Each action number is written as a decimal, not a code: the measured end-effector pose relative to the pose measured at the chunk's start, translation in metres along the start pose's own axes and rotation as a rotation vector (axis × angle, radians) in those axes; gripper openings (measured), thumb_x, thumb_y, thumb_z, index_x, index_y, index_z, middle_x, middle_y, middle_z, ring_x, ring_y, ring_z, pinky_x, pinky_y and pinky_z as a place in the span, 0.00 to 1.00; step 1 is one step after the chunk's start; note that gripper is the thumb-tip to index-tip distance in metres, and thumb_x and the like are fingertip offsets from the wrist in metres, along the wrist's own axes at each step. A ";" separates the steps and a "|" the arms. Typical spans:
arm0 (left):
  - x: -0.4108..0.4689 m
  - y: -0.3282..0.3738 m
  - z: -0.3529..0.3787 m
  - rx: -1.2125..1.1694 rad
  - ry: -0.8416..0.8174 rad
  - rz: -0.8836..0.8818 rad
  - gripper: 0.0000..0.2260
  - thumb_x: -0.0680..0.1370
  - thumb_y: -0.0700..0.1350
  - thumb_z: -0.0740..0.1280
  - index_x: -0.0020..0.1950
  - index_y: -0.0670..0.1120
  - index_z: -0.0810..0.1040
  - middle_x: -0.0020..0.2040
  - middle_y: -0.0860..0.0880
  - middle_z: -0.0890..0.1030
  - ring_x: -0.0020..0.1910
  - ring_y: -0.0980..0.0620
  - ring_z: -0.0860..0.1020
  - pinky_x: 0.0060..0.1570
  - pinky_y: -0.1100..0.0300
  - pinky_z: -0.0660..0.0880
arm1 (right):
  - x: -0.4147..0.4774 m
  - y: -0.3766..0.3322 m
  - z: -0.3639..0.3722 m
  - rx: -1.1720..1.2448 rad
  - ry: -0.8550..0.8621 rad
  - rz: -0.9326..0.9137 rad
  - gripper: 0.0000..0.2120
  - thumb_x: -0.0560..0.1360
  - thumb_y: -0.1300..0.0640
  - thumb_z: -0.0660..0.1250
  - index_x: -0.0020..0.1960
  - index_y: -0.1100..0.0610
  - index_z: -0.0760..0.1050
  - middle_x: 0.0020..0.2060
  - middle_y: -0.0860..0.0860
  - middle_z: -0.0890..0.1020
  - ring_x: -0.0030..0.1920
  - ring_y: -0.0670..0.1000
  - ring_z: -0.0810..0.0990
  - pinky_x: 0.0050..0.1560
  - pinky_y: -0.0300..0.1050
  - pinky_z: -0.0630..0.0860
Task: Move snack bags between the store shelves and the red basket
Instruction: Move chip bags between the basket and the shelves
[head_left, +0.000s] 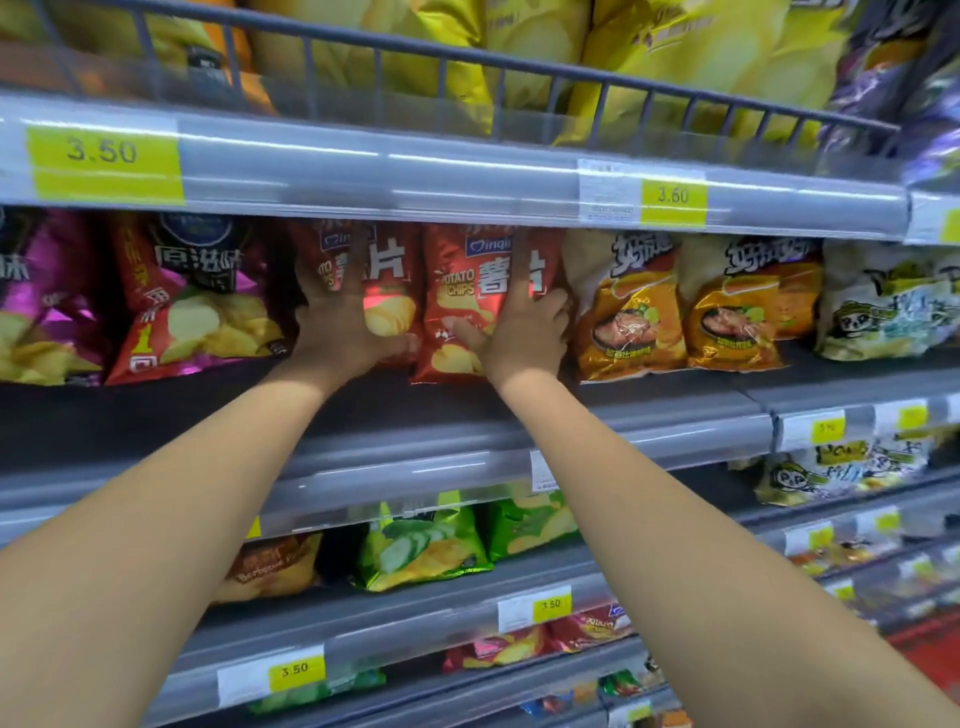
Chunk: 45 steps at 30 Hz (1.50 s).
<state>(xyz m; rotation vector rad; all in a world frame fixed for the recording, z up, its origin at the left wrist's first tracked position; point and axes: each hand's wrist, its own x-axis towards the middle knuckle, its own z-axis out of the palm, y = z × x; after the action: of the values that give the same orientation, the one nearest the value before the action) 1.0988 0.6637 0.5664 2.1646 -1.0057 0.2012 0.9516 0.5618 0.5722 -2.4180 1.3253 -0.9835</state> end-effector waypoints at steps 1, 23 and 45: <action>0.000 0.002 -0.003 0.005 -0.026 -0.029 0.56 0.63 0.61 0.78 0.72 0.71 0.35 0.77 0.37 0.36 0.72 0.25 0.54 0.70 0.41 0.61 | 0.000 0.001 -0.002 0.009 -0.024 -0.001 0.51 0.67 0.30 0.67 0.77 0.42 0.38 0.67 0.63 0.60 0.66 0.65 0.64 0.60 0.58 0.69; -0.037 0.265 0.151 0.327 0.305 0.360 0.27 0.78 0.54 0.60 0.75 0.44 0.63 0.70 0.36 0.67 0.69 0.35 0.65 0.67 0.45 0.61 | 0.130 0.263 -0.115 0.110 0.144 0.067 0.34 0.78 0.39 0.56 0.77 0.56 0.53 0.67 0.66 0.67 0.66 0.65 0.66 0.66 0.56 0.64; -0.008 0.250 0.173 -0.098 0.505 0.125 0.33 0.69 0.54 0.75 0.72 0.52 0.69 0.73 0.37 0.57 0.68 0.36 0.67 0.65 0.55 0.67 | 0.164 0.293 -0.098 0.704 0.149 0.015 0.47 0.61 0.31 0.73 0.71 0.54 0.64 0.62 0.54 0.75 0.62 0.55 0.73 0.59 0.40 0.66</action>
<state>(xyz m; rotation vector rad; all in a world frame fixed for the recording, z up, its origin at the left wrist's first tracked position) 0.8881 0.4441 0.5766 1.8278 -0.8332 0.7036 0.7537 0.2731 0.5808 -1.8217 0.8279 -1.3633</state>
